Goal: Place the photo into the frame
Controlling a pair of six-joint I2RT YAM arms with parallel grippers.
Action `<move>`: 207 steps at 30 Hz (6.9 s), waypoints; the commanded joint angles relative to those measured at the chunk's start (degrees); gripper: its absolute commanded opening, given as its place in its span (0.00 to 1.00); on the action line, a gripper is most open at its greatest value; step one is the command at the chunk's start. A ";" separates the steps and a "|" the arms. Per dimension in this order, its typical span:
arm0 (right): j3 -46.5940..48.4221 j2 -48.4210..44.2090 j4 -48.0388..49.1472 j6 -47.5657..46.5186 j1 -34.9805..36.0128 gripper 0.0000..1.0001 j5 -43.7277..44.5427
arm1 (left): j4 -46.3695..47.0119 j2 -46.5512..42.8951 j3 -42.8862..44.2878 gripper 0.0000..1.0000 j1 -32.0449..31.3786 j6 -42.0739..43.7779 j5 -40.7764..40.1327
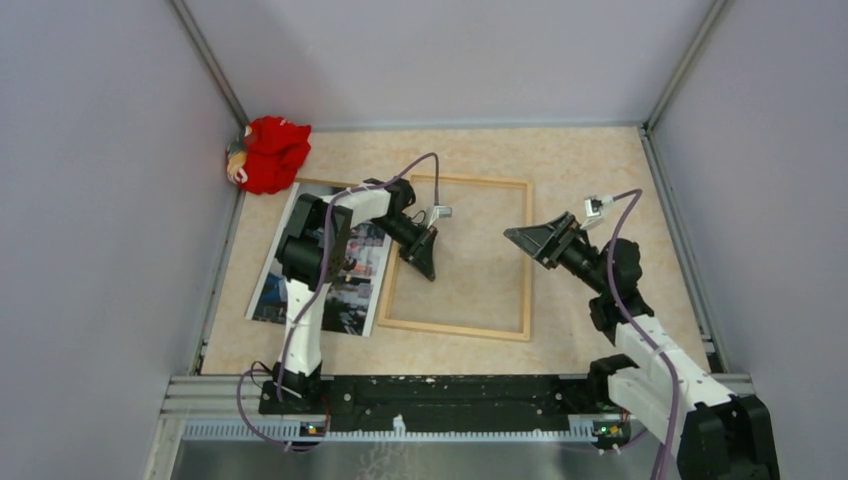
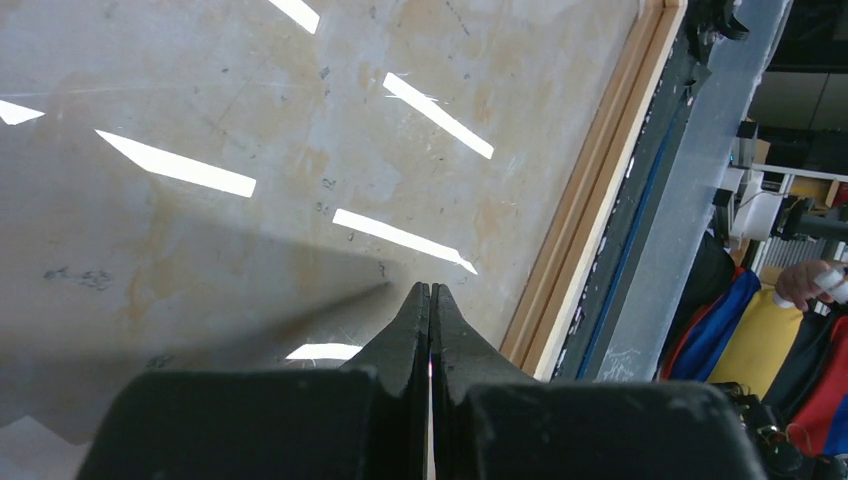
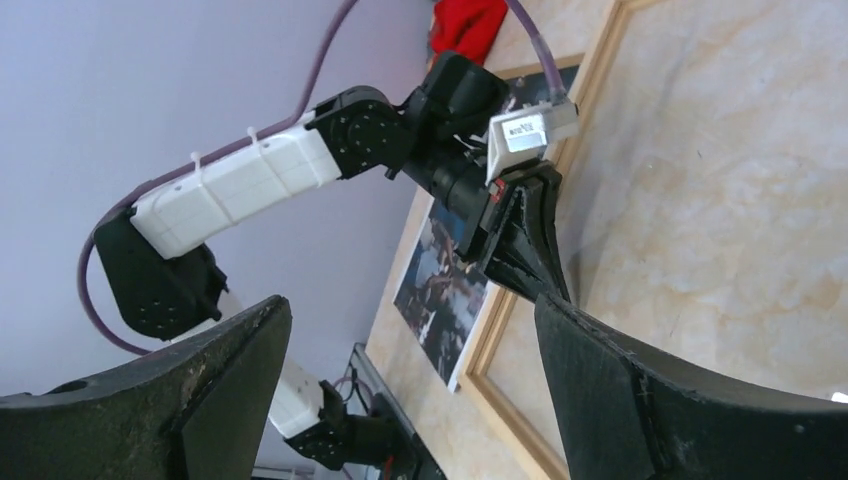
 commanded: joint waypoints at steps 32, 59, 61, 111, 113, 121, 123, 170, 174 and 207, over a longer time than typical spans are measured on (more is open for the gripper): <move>17.90 31.51 -35.02 -24.33 7.67 0.90 42.61 | 11.27 -9.58 -3.97 0.07 6.96 -5.83 -29.67; 4.82 3.21 4.82 1.41 7.44 0.90 4.94 | 10.60 -4.26 -2.95 0.05 -0.21 -6.05 -23.62; 4.14 4.65 11.06 4.28 7.44 0.90 3.45 | 10.55 -4.34 -2.95 0.05 -0.25 -6.03 -23.16; 9.99 12.07 16.91 16.18 7.79 0.71 4.11 | -9.27 -26.17 9.12 0.74 12.19 12.30 -19.67; 10.04 12.15 17.23 16.50 7.80 0.70 4.41 | -9.35 -31.08 6.83 0.85 11.95 18.57 -15.98; 11.67 12.00 15.30 16.46 7.83 0.69 5.59 | -9.72 -51.61 -8.33 0.98 0.30 31.36 -12.37; 11.43 12.15 15.53 16.91 7.91 0.69 6.09 | -7.17 -55.03 -12.07 0.99 -4.30 28.97 -16.42; 12.08 10.21 10.14 17.88 8.76 0.66 13.41 | 27.72 -64.65 -36.42 0.63 -38.75 11.15 -66.06; 12.76 9.51 7.68 17.04 8.70 0.67 13.84 | 27.87 -65.57 -37.24 0.44 -38.75 14.38 -69.40; 1.16 -16.78 -32.85 10.72 0.55 0.68 14.51 | 57.66 -70.48 -48.71 0.00 -38.00 55.66 -81.05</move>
